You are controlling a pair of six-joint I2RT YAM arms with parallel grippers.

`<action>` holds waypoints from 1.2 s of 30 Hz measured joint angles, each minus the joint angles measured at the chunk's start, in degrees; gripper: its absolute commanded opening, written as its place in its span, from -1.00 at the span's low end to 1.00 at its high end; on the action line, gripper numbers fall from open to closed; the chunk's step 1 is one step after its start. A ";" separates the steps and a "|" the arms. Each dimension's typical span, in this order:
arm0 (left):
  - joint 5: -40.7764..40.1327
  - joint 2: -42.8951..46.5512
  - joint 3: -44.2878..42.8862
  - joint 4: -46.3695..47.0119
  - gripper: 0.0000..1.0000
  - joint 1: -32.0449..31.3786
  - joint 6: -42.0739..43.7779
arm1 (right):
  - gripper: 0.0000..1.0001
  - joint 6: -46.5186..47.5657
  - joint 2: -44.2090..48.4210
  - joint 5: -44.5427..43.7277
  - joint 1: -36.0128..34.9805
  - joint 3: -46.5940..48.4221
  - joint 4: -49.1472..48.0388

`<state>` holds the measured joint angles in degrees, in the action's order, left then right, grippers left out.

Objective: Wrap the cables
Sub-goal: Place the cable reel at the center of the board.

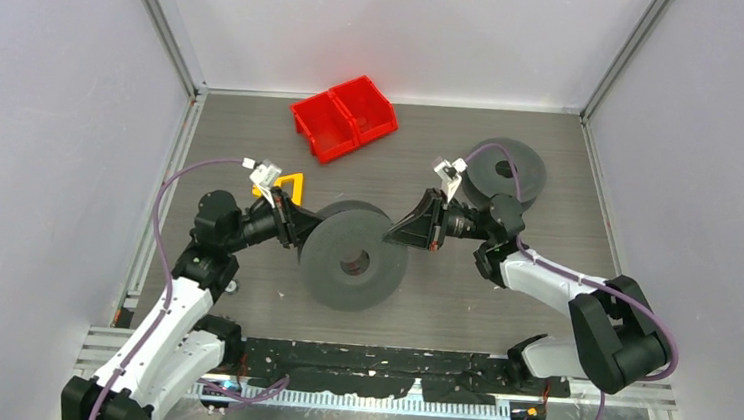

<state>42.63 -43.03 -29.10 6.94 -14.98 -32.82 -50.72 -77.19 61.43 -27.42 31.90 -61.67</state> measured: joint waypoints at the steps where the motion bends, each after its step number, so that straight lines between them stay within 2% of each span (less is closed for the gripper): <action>1: 0.00 -0.04 0.00 -0.02 -0.52 0.02 0.04 | -0.89 0.24 0.00 0.04 0.07 0.00 0.28; 23: 0.59 -1.51 -0.04 -1.68 -0.21 0.48 0.42 | -0.89 0.85 -1.64 0.55 1.44 -0.11 1.68; 36: -0.26 -2.32 -5.73 -11.08 -0.16 1.38 5.16 | -0.89 -0.13 -2.89 1.03 3.21 -0.74 -0.90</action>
<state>42.37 -45.34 -34.83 -4.14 -13.61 -27.66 -50.85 -80.07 62.46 -24.21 31.16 -62.57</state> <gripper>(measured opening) 0.413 0.113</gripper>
